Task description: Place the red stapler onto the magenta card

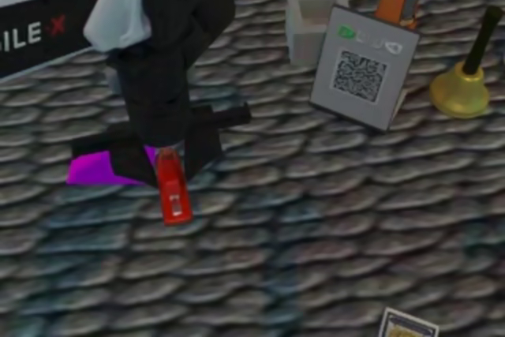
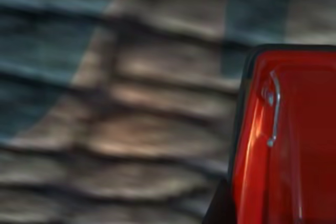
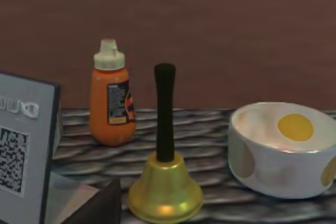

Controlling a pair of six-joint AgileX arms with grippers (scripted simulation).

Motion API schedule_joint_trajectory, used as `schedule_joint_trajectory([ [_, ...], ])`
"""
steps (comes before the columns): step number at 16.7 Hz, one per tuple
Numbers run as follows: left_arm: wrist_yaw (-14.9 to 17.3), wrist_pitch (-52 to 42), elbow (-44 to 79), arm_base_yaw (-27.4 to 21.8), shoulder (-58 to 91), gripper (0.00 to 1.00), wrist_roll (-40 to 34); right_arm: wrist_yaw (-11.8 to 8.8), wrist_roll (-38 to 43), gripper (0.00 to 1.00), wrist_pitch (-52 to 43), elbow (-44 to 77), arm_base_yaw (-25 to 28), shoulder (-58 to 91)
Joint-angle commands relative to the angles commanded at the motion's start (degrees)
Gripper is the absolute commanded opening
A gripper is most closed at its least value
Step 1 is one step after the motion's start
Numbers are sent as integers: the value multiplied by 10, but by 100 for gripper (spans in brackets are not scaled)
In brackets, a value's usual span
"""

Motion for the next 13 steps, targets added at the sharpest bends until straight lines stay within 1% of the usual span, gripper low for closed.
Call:
schedule_joint_trajectory([
  [3,0,1,-1,-3,3,0,0,0,0,100,0,0,0,0],
  [6,0,-6,19,14,16,0,-39,0,0,100,0,0,0,0],
  [9,1,-20,56,51,42,0,-133,0,0,100,0,0,0,0],
  [13,2,-43,111,117,83,0,-330,0,0,100,0,0,0,0],
])
